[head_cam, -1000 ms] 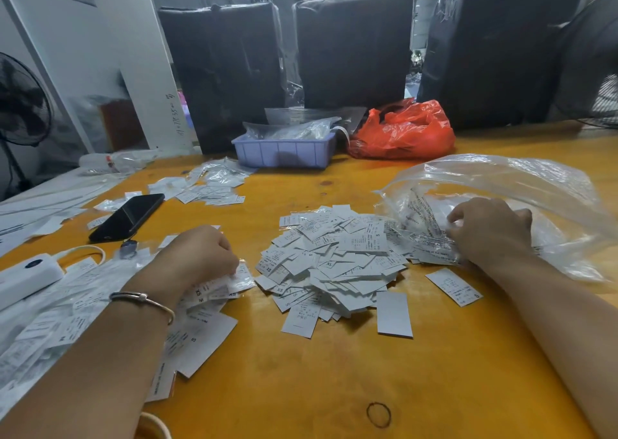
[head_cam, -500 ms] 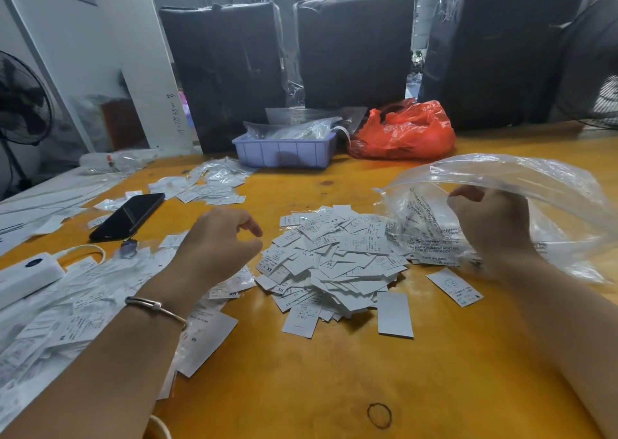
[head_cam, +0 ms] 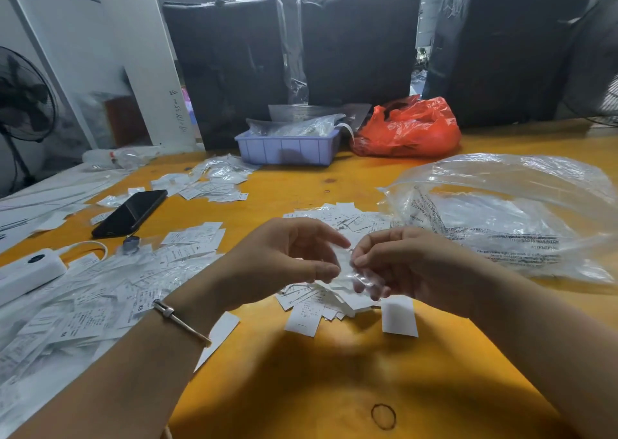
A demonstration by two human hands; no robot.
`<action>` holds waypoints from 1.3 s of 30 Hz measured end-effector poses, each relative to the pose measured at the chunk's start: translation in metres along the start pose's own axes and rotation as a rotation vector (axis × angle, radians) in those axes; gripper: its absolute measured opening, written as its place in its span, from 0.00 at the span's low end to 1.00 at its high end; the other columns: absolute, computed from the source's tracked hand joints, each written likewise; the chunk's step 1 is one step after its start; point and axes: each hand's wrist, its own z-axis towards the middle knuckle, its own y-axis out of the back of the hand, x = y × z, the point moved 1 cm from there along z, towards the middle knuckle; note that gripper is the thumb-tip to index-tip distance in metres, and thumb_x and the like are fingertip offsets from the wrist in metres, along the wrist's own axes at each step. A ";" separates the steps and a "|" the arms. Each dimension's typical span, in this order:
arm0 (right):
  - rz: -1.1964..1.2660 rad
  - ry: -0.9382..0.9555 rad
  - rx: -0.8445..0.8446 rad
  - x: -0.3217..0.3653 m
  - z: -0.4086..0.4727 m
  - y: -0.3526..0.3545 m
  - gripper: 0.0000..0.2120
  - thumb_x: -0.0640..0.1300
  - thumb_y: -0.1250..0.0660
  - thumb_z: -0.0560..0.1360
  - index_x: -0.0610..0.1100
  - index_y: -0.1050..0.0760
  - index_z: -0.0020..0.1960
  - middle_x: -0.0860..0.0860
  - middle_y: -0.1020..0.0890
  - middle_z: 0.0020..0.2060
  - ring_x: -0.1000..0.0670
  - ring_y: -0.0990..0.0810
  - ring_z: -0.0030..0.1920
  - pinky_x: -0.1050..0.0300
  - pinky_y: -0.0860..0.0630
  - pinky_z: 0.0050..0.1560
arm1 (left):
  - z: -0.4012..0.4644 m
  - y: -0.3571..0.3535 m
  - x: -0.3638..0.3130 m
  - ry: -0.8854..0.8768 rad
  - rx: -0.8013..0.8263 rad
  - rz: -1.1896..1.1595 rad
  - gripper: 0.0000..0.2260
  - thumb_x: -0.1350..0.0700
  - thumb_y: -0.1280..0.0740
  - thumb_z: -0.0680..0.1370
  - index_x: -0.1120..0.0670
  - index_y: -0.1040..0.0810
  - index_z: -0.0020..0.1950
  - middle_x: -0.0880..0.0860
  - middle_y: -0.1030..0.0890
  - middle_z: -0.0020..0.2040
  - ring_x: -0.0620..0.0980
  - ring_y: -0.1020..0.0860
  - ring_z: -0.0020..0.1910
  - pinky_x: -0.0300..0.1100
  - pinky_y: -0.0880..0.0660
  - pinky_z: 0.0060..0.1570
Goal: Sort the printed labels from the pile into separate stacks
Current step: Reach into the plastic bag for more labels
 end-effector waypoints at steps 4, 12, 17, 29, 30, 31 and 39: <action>-0.202 0.068 -0.018 0.005 -0.003 -0.005 0.23 0.52 0.27 0.68 0.37 0.25 0.56 0.41 0.16 0.46 0.47 0.19 0.40 0.58 0.27 0.38 | 0.001 0.002 0.001 -0.015 -0.117 0.024 0.04 0.65 0.29 0.75 0.60 0.17 0.49 0.57 0.16 0.39 0.49 0.18 0.37 0.38 0.23 0.38; -0.450 0.356 -0.249 0.007 -0.005 -0.008 0.07 0.40 0.31 0.74 0.35 0.21 0.45 0.44 0.15 0.36 0.49 0.18 0.34 0.62 0.27 0.34 | 0.002 0.001 0.007 0.050 -0.198 0.053 0.10 0.54 0.27 0.71 0.61 0.18 0.43 0.54 0.17 0.34 0.47 0.19 0.32 0.35 0.23 0.33; -0.786 0.136 -0.243 0.024 -0.015 0.017 0.11 0.46 0.22 0.66 0.40 0.22 0.37 0.48 0.19 0.28 0.54 0.24 0.28 0.64 0.29 0.29 | 0.002 0.011 0.009 0.080 -0.344 0.091 0.08 0.55 0.27 0.73 0.59 0.19 0.43 0.52 0.17 0.33 0.46 0.20 0.32 0.37 0.24 0.33; -1.447 -0.011 -0.027 0.016 -0.021 -0.002 0.12 0.54 0.24 0.65 0.51 0.25 0.40 0.53 0.21 0.36 0.57 0.23 0.36 0.60 0.26 0.33 | 0.001 0.011 0.007 0.167 -0.317 -0.038 0.13 0.72 0.28 0.70 0.60 0.22 0.51 0.56 0.15 0.39 0.53 0.15 0.38 0.38 0.20 0.36; -1.456 0.020 -0.045 0.016 -0.021 -0.002 0.10 0.52 0.25 0.65 0.50 0.25 0.37 0.53 0.21 0.34 0.57 0.24 0.33 0.59 0.27 0.32 | 0.001 0.011 0.007 0.184 -0.304 -0.064 0.14 0.73 0.29 0.70 0.60 0.22 0.52 0.56 0.16 0.37 0.54 0.15 0.38 0.39 0.19 0.36; -1.437 0.040 -0.065 0.017 -0.021 -0.002 0.09 0.49 0.26 0.66 0.49 0.25 0.34 0.54 0.22 0.31 0.58 0.25 0.30 0.60 0.29 0.30 | 0.002 0.011 0.008 0.199 -0.289 -0.087 0.13 0.73 0.30 0.71 0.60 0.21 0.52 0.55 0.17 0.36 0.53 0.15 0.38 0.39 0.19 0.37; -0.379 0.116 -0.164 0.034 -0.021 0.015 0.14 0.32 0.34 0.73 0.41 0.22 0.30 0.37 0.17 0.36 0.46 0.20 0.30 0.63 0.26 0.26 | 0.001 0.013 0.008 0.250 -0.250 -0.212 0.03 0.63 0.28 0.74 0.59 0.15 0.43 0.59 0.14 0.43 0.52 0.15 0.40 0.38 0.19 0.40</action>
